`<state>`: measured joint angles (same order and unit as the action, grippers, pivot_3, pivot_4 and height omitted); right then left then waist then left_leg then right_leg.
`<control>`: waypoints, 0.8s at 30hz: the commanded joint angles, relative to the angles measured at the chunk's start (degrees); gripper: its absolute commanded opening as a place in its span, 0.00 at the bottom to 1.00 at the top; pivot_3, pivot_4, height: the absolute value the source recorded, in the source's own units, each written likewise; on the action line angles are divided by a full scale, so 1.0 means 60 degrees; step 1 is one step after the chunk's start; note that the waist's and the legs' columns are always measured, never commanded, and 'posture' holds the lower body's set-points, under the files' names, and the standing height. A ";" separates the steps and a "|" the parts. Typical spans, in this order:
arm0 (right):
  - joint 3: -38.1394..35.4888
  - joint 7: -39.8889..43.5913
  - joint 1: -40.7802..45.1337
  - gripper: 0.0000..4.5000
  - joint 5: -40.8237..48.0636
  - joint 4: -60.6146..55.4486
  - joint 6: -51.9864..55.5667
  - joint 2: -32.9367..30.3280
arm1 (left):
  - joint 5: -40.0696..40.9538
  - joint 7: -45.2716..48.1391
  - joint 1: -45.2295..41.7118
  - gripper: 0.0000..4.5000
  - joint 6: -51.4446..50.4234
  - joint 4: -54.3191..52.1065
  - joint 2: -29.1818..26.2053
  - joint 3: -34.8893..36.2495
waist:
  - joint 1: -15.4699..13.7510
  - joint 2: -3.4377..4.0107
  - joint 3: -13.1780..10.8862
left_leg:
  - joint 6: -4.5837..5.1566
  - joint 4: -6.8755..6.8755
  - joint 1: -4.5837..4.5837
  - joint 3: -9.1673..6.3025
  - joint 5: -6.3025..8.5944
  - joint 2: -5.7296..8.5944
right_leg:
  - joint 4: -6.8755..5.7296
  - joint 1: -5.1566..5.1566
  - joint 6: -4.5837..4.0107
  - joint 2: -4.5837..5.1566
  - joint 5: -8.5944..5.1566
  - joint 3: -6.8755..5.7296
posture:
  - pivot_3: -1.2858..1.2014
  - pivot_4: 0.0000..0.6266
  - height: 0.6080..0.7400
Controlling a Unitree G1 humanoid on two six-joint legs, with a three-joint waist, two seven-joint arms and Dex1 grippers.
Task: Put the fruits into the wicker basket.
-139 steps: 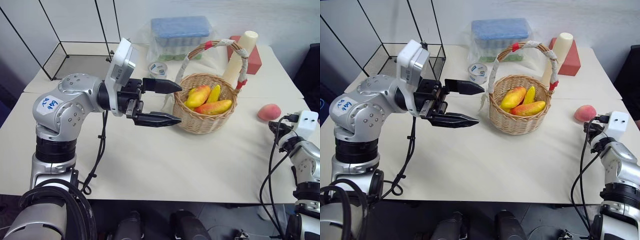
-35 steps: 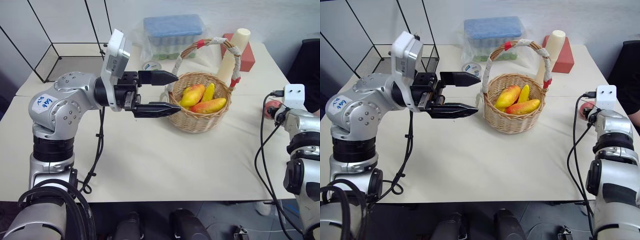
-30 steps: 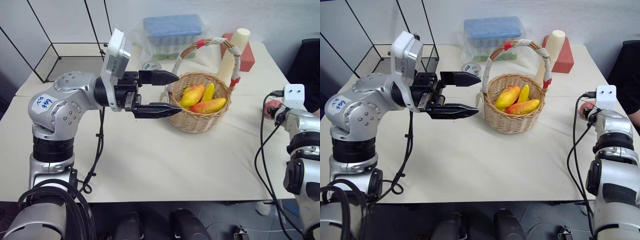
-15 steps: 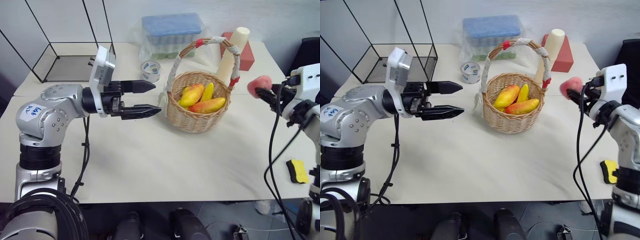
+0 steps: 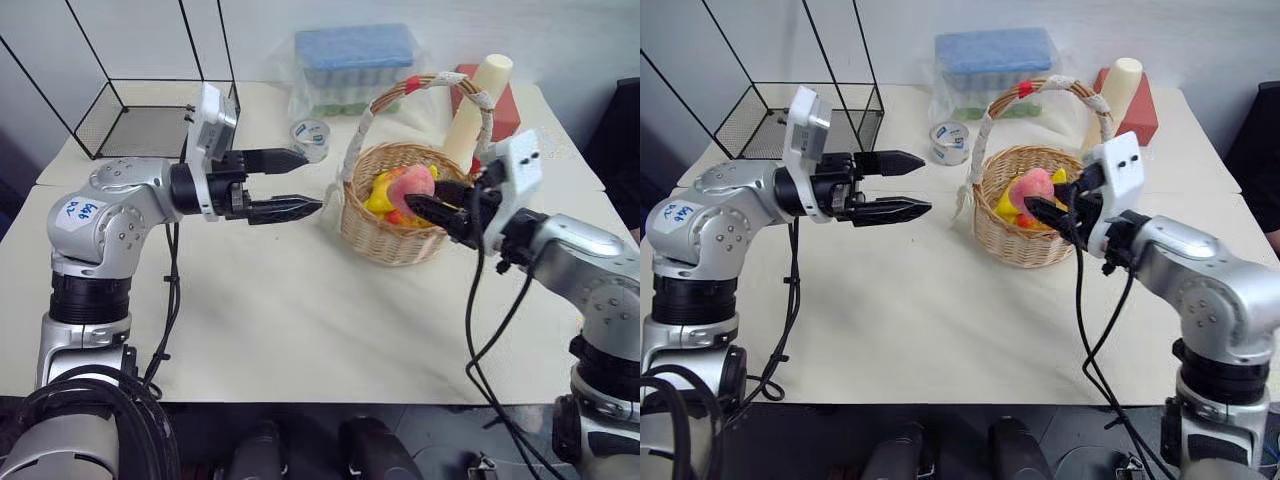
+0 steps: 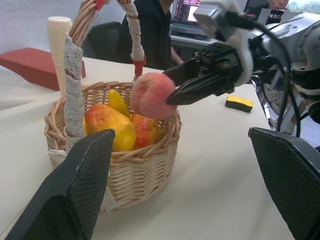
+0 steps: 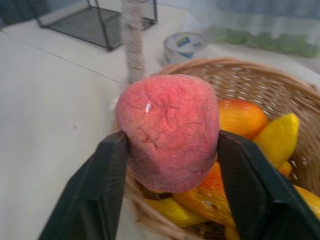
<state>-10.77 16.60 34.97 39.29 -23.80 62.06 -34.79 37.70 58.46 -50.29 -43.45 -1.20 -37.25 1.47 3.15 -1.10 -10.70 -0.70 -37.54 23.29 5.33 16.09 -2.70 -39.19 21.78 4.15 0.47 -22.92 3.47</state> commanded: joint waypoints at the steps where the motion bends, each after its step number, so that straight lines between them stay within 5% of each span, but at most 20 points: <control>1: 0.0015 -0.0217 0.0280 0.83 -0.0566 0.0139 -0.0513 -0.0023 | 0.0020 0.0106 -0.0229 1.00 0.0073 -0.0271 -0.0105 0.0128 | 0.0008 0.0000 0.0000 | 0.0003 -0.0007 0.0000 0.0001 0.0001 0.0002 | -0.0003 0.0002 0.0000 0.0003 0.0000 0.0000 | 0.52 0.24 1.00; 4: -0.0513 0.0010 0.0257 0.99 -0.0030 -0.0384 -0.0081 -0.0214 | 0.0033 0.0122 -0.0244 1.00 0.0070 -0.0251 -0.0124 0.0166 | 0.0006 0.0000 0.0000 | 0.0006 -0.0023 0.0000 0.0000 0.0003 0.0001 | 0.0001 -0.0001 0.0000 0.0004 0.0000 0.0000 | 0.52 0.24 1.00; 13: -0.3051 0.0099 -0.0741 0.99 0.1459 -0.1442 0.1120 -0.1254 | 0.0047 0.0155 -0.0252 1.00 0.0108 -0.0252 -0.0065 0.0166 | -0.0037 0.0000 0.0000 | 0.0014 -0.0037 -0.0003 -0.0008 0.0007 0.0002 | 0.0014 -0.0028 0.0000 0.0007 0.0000 -0.0008 | 0.52 0.24 1.00; 24: -0.0976 -0.0698 0.0780 0.99 -0.1402 0.2217 -0.2075 0.0044 | 0.0104 0.0136 -0.0680 1.00 0.0169 -0.0263 0.0322 0.0101 | 0.0073 0.0001 0.0000 | 0.0009 -0.0045 -0.0017 0.0006 0.0003 0.0000 | 0.0000 -0.0023 0.0000 -0.0006 0.0000 0.0007 | 0.52 0.24 1.00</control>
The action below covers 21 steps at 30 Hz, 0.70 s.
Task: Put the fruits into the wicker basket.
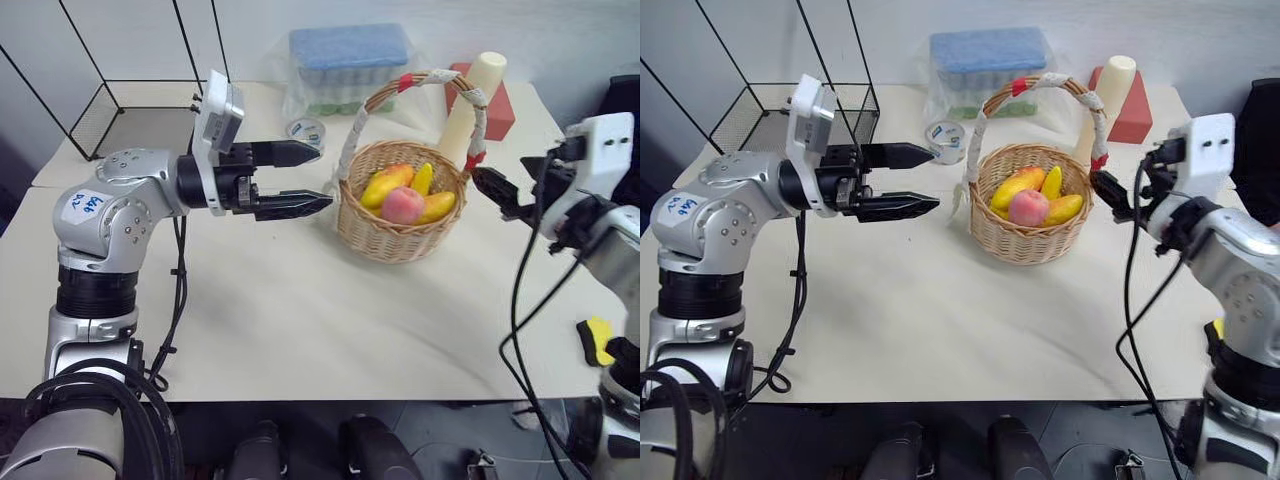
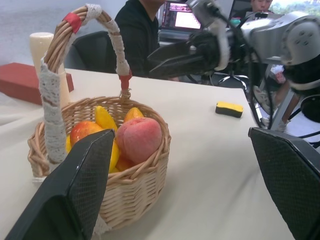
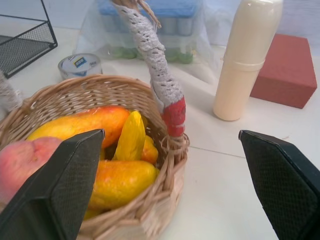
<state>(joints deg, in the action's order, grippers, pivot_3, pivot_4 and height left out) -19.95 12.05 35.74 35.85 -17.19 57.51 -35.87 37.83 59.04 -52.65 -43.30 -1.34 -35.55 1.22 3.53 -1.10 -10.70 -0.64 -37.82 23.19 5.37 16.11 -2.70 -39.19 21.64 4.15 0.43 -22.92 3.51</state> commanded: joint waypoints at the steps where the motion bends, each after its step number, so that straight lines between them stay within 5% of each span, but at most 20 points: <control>1: 0.0755 0.0127 0.0844 0.99 -0.1100 0.1574 -0.1687 0.0318 | 0.0080 0.0037 -0.0302 1.00 0.0145 -0.0253 0.0053 0.0144 | -0.0004 0.0000 0.0000 | 0.0000 -0.0005 0.0000 0.0002 0.0000 0.0001 | -0.0002 0.0001 0.0000 0.0001 0.0000 0.0001 | 0.52 0.24 1.00; 6: 0.1120 0.0314 0.1492 0.95 -0.1923 0.3399 -0.3072 0.0657 | 0.0066 0.0015 -0.0304 1.00 0.0162 -0.0341 0.0083 0.0175 | -0.0066 0.0000 0.0000 | 0.0008 -0.0008 0.0008 -0.0007 0.0004 0.0002 | -0.0010 0.0008 0.0000 0.0008 0.0000 -0.0008 | 0.52 0.24 1.00; 18: 0.0979 0.0356 0.1051 0.09 -0.2224 0.2956 -0.3302 0.0802 | 0.0062 0.0040 -0.0194 1.00 0.0198 -0.0421 0.0003 0.0232 | -0.0038 0.0000 -0.0001 | 0.0018 -0.0020 0.0012 -0.0006 0.0010 0.0003 | -0.0055 0.0007 0.0000 0.0013 0.0000 -0.0009 | 0.52 0.24 1.00; 21: 0.0804 0.0278 0.0838 0.06 -0.2216 0.2508 -0.3160 0.0726 | 0.0024 0.0050 -0.0256 1.00 0.0254 -0.0331 0.0090 0.0158 | -0.0040 0.0000 -0.0001 | 0.0018 -0.0022 0.0012 -0.0005 0.0010 0.0002 | -0.0056 0.0007 0.0000 0.0012 0.0000 -0.0009 | 0.52 0.24 1.00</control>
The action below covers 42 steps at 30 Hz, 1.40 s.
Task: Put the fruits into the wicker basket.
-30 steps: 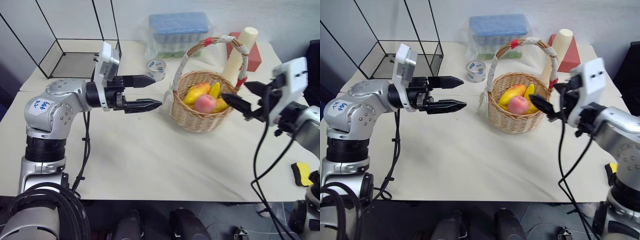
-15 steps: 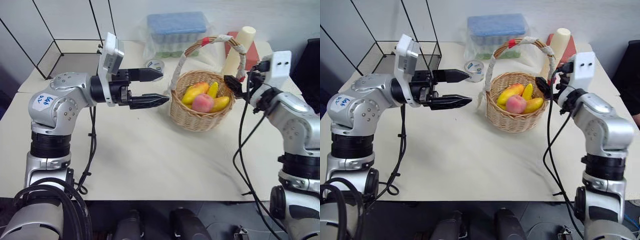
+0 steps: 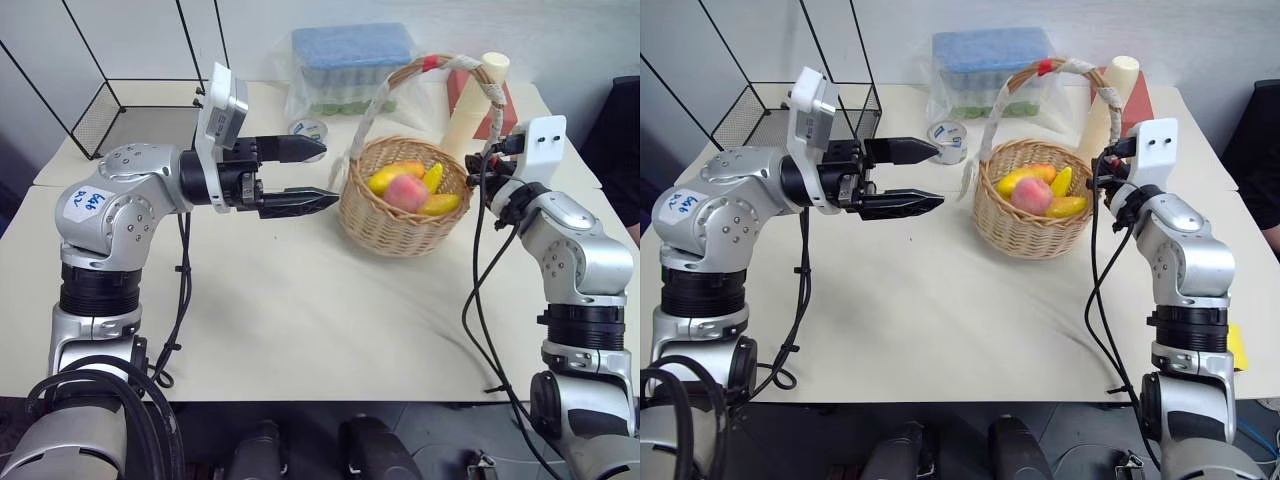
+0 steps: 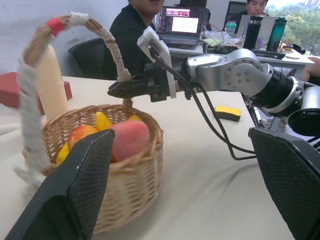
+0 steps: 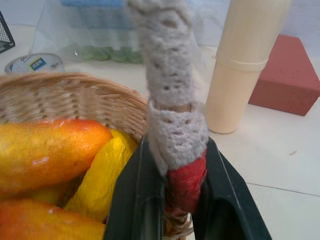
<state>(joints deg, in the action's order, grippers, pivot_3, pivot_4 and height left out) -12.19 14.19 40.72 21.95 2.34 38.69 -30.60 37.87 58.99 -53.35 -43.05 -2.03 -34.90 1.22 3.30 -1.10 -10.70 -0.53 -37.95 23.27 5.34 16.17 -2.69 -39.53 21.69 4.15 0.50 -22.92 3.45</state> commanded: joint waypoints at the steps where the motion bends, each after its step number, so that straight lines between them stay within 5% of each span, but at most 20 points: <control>1: -0.0565 -0.0111 -0.0040 0.06 0.0104 -0.0865 0.0029 -0.0181 | 0.0008 0.0069 -0.0157 1.00 0.0236 -0.0190 0.0012 0.0131 | -0.0005 0.0000 0.0000 | 0.0000 0.0000 0.0000 0.0000 0.0000 0.0000 | 0.0000 0.0000 0.0000 0.0000 0.0000 0.0000 | 0.52 0.24 1.00; 11: -0.3268 -0.0308 -0.2131 0.06 -0.0722 -0.1594 -0.0376 -0.2504 | -0.0122 0.0195 -0.0347 1.00 0.0545 0.0180 0.0415 -0.0044 | -0.0268 0.0003 -0.0002 | 0.0009 -0.0005 0.0005 0.0000 0.0006 0.0012 | 0.0019 -0.0010 0.0000 0.0006 0.0000 0.0000 | 0.52 0.24 1.00; 19: -0.3846 -0.0405 -0.2903 0.06 -0.0776 -0.0792 -0.1201 -0.1976 | -0.0263 0.0195 -0.0438 1.00 0.0762 0.0397 0.0697 -0.0101 | 0.0000 0.0005 -0.0001 | -0.0014 -0.0004 -0.0020 0.0021 -0.0007 0.0001 | 0.0017 -0.0011 0.0001 -0.0019 0.0000 0.0021 | 0.52 0.24 1.00; 25: -0.4020 -0.0169 -0.3405 0.50 -0.0572 -0.0853 -0.1880 -0.1604 | -0.0410 0.0193 -0.0520 1.00 0.0956 0.0458 0.0810 -0.0131 | -0.0026 0.0005 -0.0001 | -0.0015 -0.0003 -0.0020 0.0017 -0.0008 0.0002 | 0.0016 -0.0011 0.0001 -0.0019 0.0000 0.0020 | 0.52 0.24 1.00; 32: -0.4915 0.0840 -0.5210 0.95 -0.0195 -0.2588 -0.1016 -0.2377 | -0.0136 0.0839 -0.0601 1.00 0.0634 0.0684 0.0636 -0.0151 | -0.0078 0.0006 -0.0001 | -0.0015 -0.0004 -0.0017 0.0015 -0.0008 0.0006 | 0.0016 -0.0013 0.0001 -0.0016 0.0000 0.0019 | 0.52 0.24 1.00; 37: -0.6908 0.2284 -0.6877 0.99 0.1094 -0.4161 0.0838 -0.3244 | -0.0148 0.1210 -0.0766 1.00 0.0647 0.0948 0.0673 -0.0162 | -0.0283 0.0014 -0.0003 | -0.0013 -0.0005 -0.0017 0.0011 -0.0007 0.0003 | 0.0033 -0.0025 0.0002 -0.0018 -0.0001 0.0015 | 0.52 0.24 1.00; 42: -1.0444 0.4425 -0.8943 0.99 0.2923 -0.5201 0.3091 -0.3700 | -0.0108 0.1672 -0.0918 1.00 0.0560 0.1253 0.0659 -0.0190 | -0.0298 0.0013 -0.0003 | -0.0013 -0.0001 -0.0030 0.0009 -0.0007 0.0004 | 0.0053 -0.0047 0.0003 -0.0025 -0.0001 0.0015 | 0.52 0.24 1.00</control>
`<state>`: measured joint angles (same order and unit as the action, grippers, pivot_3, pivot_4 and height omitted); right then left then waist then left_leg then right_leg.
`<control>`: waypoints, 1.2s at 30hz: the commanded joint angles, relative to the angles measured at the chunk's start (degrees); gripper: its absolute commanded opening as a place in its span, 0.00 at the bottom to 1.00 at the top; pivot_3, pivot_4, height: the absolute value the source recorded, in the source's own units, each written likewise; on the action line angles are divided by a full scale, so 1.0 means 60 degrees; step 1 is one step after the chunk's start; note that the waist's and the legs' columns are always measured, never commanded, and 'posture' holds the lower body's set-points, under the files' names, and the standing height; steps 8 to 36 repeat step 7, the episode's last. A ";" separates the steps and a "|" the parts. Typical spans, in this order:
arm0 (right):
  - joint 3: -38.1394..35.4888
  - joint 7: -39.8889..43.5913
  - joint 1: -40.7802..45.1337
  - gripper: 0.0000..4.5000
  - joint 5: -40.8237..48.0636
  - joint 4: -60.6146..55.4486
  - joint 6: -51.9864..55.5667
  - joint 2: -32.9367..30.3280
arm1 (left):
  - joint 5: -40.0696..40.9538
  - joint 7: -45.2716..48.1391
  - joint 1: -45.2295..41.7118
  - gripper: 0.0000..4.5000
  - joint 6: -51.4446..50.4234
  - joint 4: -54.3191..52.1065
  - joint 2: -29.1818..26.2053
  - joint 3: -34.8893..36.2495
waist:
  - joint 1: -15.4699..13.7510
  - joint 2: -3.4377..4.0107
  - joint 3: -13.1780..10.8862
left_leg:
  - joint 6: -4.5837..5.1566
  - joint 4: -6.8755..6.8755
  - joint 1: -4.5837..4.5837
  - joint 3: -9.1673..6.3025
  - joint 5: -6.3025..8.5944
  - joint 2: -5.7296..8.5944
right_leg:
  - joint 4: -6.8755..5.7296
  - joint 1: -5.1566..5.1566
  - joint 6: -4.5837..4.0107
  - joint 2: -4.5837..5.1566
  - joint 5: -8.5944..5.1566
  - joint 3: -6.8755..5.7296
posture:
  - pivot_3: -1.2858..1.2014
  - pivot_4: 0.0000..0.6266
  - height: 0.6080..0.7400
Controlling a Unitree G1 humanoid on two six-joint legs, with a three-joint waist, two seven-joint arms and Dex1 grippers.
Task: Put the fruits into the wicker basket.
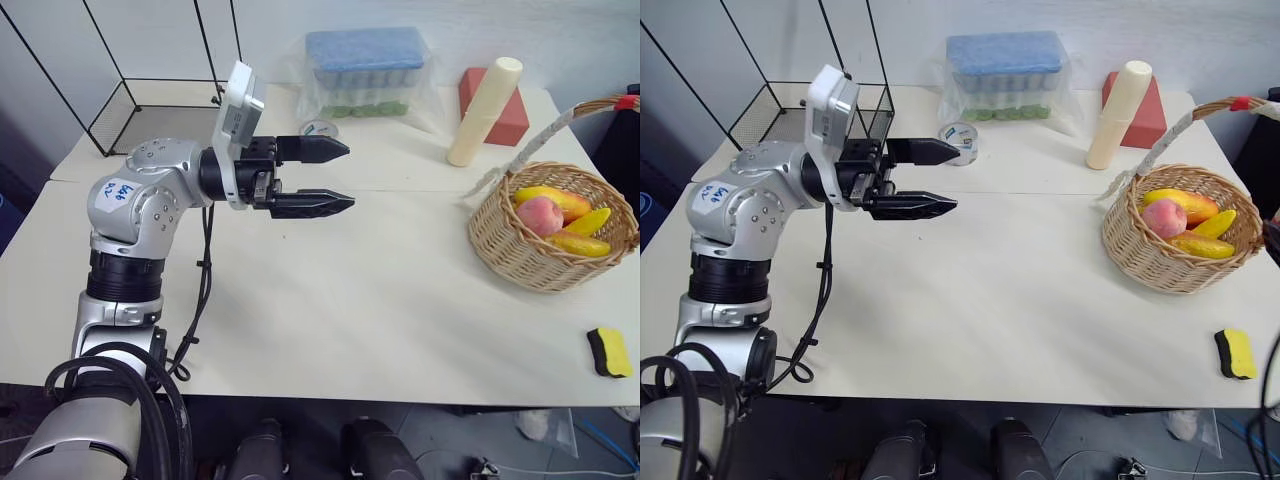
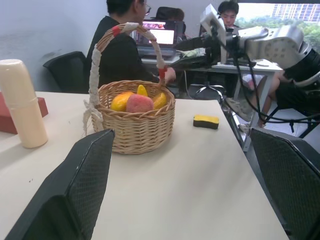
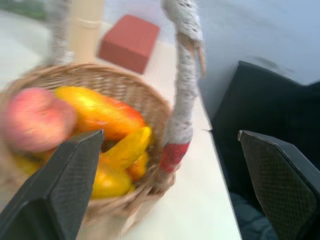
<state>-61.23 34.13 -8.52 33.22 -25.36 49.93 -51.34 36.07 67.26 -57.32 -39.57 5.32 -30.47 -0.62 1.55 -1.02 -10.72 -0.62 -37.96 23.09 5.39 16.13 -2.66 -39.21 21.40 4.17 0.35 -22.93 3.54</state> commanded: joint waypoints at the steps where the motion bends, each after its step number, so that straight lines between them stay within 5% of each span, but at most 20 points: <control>1: -0.2822 0.1335 -0.1038 0.99 0.1285 -0.0598 0.1508 -0.0248 | 0.0192 0.0354 -0.0275 1.00 -0.0029 0.0070 -0.0068 0.0116 | -0.0017 0.0000 0.0000 | 0.0000 0.0005 0.0003 0.0000 0.0000 0.0001 | 0.0011 -0.0001 0.0000 0.0000 0.0000 0.0000 | 0.52 0.24 1.00; 5: -0.4320 0.1738 -0.1898 0.99 0.2058 -0.0577 0.2195 0.0064 | 0.0302 0.0612 -0.0320 1.00 -0.0222 0.0187 -0.0016 0.0137 | 0.0015 -0.0003 0.0000 | 0.0003 0.0006 -0.0004 -0.0005 0.0002 0.0000 | 0.0043 -0.0024 0.0002 -0.0001 0.0001 -0.0001 | 0.52 0.24 1.00; 36: -0.4344 0.1548 -0.2005 0.99 0.2173 -0.0603 0.2243 0.0241 | 0.0275 0.0647 -0.0333 1.00 -0.0200 0.0237 0.0037 0.0124 | 0.0043 -0.0005 0.0000 | 0.0002 0.0007 -0.0009 -0.0003 0.0002 -0.0005 | 0.0044 -0.0028 0.0003 -0.0008 0.0001 0.0002 | 0.52 0.24 1.00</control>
